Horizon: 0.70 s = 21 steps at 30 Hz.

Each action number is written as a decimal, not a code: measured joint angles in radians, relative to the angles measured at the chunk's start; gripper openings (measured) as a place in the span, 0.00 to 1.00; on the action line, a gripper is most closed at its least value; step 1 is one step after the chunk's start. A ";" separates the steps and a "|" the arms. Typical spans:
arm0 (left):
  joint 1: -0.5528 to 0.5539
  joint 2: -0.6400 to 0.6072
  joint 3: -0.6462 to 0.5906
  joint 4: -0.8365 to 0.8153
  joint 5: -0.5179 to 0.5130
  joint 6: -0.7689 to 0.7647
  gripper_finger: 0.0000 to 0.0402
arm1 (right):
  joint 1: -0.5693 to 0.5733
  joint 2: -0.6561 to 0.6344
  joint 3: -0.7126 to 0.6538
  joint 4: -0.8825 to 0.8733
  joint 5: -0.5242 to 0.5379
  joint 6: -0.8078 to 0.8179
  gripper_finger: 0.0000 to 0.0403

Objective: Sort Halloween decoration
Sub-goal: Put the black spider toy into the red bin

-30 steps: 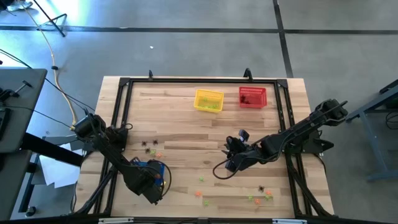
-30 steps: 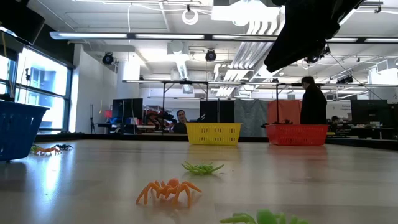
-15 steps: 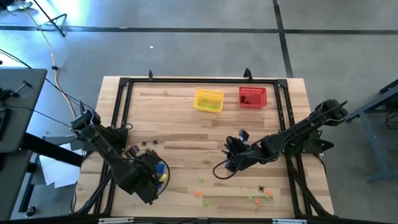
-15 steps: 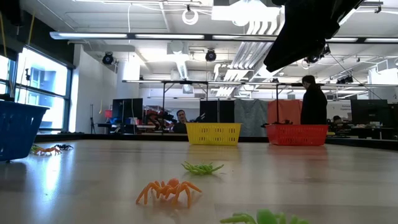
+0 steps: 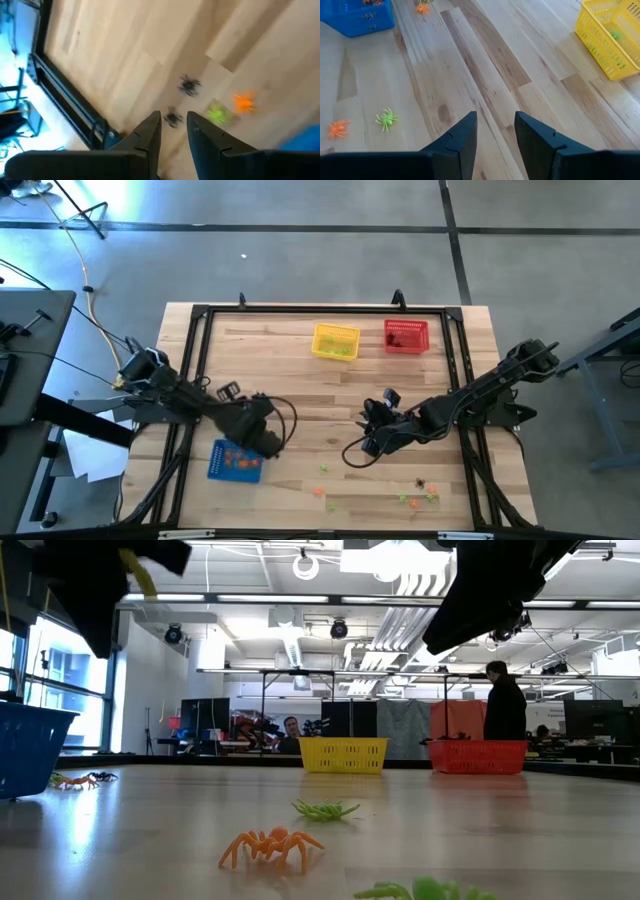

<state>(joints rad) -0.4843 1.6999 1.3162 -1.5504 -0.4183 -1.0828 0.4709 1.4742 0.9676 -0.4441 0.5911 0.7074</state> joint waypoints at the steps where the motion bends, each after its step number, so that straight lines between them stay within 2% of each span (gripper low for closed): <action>1: 0.017 -0.002 -0.022 0.015 -0.008 0.018 0.21 | 0.000 0.000 0.000 -0.001 0.000 0.001 0.32; 5: 0.067 -0.045 -0.128 0.110 -0.011 0.063 0.21 | 0.000 0.000 0.000 -0.001 0.000 0.000 0.32; 11: 0.119 -0.203 -0.317 0.294 0.028 0.063 0.21 | 0.000 0.000 0.000 -0.008 0.000 0.000 0.32; 17: 0.177 -0.371 -0.508 0.490 0.156 0.056 0.21 | 0.000 0.000 0.000 -0.007 0.010 0.000 0.32; 21: 0.203 -0.429 -0.612 0.618 0.217 0.039 0.21 | 0.000 0.000 0.000 -0.007 0.010 0.000 0.32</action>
<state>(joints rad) -0.2813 1.2707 0.7039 -0.9325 -0.2013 -1.0435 0.4709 1.4742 0.9676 -0.4515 0.6014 0.7073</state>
